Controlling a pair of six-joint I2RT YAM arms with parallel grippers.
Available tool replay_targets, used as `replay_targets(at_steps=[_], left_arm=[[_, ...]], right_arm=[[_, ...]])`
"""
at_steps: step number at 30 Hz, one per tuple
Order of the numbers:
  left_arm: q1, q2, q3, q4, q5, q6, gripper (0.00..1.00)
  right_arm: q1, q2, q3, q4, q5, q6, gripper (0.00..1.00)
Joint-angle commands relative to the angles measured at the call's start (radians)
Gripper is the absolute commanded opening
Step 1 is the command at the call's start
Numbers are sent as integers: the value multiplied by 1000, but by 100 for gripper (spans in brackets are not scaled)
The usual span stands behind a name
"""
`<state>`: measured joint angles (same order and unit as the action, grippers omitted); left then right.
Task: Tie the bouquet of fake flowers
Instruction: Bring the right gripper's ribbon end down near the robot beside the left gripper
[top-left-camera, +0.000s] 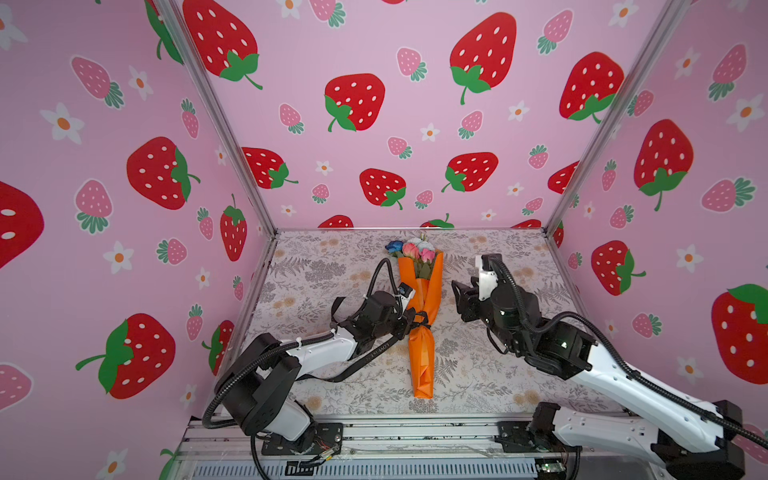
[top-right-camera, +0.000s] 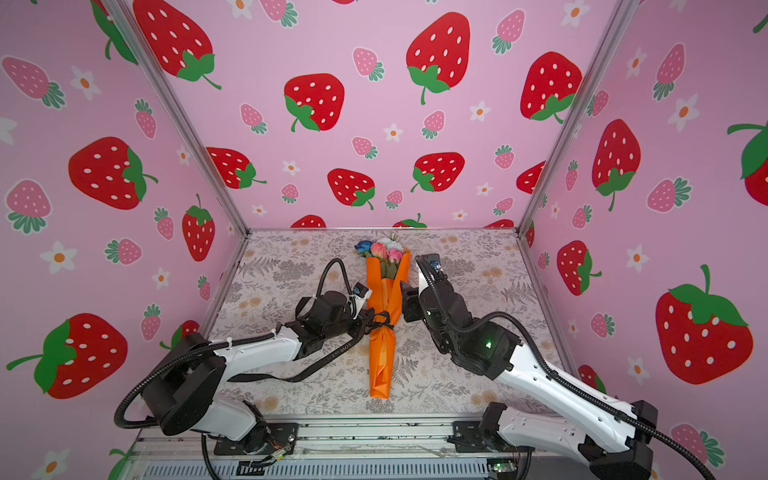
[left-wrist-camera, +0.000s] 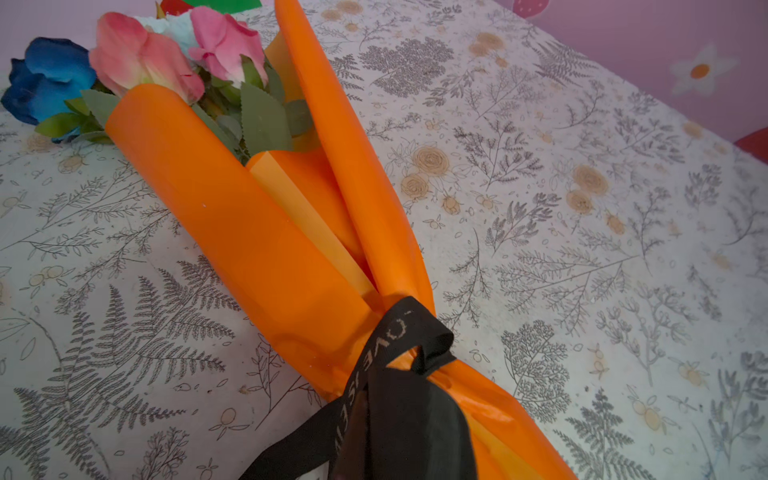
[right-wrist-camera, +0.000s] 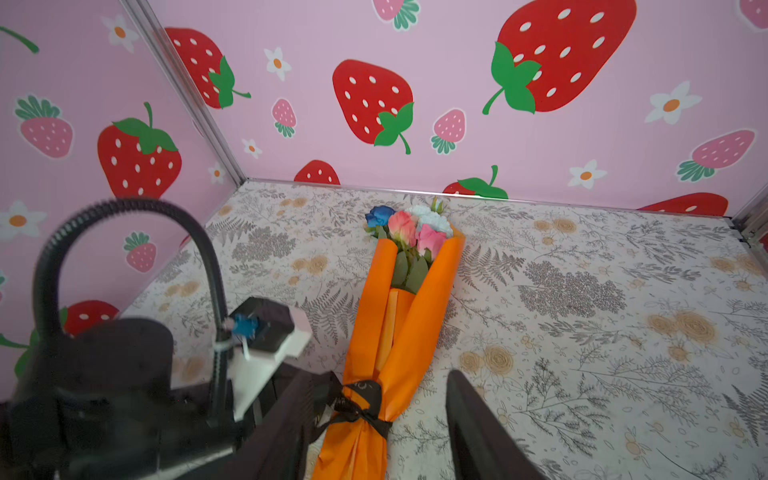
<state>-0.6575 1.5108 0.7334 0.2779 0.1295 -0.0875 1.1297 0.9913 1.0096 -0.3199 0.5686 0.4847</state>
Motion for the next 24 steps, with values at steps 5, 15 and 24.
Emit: replay_targets(at_steps=[5, 15, 24], left_arm=[[72, 32, 73, -91, 147, -114, 0], [106, 90, 140, -172, 205, -161, 0], [119, 124, 151, -172, 219, -189, 0]], right_arm=[[337, 237, -105, 156, 29, -84, 49], [449, 715, 24, 409, -194, -377, 49], [438, 1018, 241, 458, -193, -521, 59]])
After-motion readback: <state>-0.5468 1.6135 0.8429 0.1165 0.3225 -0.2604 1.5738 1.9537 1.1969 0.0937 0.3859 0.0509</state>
